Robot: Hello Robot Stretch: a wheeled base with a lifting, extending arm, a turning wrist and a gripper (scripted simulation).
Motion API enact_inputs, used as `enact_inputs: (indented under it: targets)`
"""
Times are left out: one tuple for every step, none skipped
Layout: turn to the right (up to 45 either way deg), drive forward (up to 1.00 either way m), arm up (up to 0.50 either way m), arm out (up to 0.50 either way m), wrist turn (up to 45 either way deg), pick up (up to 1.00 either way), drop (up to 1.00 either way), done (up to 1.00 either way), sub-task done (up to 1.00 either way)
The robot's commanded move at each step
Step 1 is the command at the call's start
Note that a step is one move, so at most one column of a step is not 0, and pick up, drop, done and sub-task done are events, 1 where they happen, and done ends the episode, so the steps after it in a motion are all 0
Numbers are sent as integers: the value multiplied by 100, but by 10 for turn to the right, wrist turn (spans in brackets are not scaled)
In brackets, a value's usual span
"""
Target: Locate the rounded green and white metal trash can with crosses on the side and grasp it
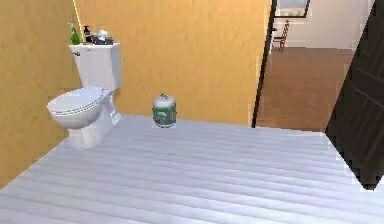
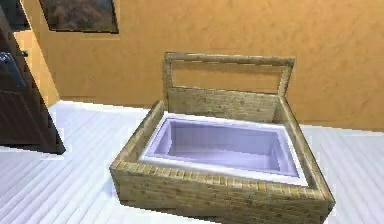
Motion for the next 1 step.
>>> enact_inputs:
  targets:
    - [0, 100, 0, 0, 0, 0, 0, 0, 0]
